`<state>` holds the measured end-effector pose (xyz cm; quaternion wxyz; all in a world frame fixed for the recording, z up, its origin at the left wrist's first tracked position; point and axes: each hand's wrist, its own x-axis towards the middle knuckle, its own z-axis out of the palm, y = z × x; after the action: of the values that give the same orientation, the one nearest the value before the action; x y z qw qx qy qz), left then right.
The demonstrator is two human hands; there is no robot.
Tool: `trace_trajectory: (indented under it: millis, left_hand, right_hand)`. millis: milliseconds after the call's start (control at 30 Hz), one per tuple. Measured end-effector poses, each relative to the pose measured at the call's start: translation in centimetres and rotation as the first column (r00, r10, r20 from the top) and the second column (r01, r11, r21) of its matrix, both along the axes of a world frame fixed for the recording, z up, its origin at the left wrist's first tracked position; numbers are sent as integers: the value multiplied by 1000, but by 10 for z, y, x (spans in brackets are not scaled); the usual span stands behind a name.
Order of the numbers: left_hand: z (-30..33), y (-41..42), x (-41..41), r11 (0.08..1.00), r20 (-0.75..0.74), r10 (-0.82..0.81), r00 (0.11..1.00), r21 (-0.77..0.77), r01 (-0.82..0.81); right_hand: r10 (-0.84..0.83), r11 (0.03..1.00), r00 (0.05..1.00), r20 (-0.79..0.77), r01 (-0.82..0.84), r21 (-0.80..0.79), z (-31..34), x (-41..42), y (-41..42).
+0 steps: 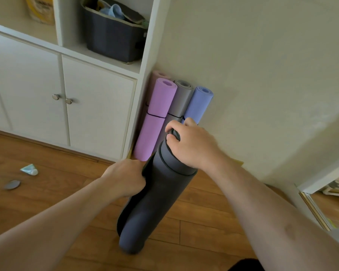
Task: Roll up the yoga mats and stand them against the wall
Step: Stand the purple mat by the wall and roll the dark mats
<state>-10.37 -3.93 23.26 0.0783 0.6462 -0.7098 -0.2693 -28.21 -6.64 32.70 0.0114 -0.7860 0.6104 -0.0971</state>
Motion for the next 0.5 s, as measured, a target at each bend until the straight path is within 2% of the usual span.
trace_trajectory:
  millis: [100, 200, 333, 433, 500]
  left_hand:
    - [7, -1, 4, 998, -138, 61, 989, 30, -57]
    - [6, 4, -4, 988, -286, 152, 946, 55, -143]
    - [23, -6, -14, 973, -505, 231, 832, 100, -209]
    - [29, -13, -16, 975, -532, 223, 817, 116, -191]
    - [18, -11, -16, 980, -482, 195, 854, 123, -155]
  right_hand:
    - [36, 999, 999, 8, -36, -2, 0, 4, 2]
    - [-3, 992, 1000, -20, 0, -127, -1, 6, 6]
    - [-13, 964, 998, -59, -3, -266, 43, 9, -9]
    - [-44, 961, 992, -121, 9, -276, 64, 14, -13]
    - [-47, 984, 986, -159, 18, -177, 39, 17, -6]
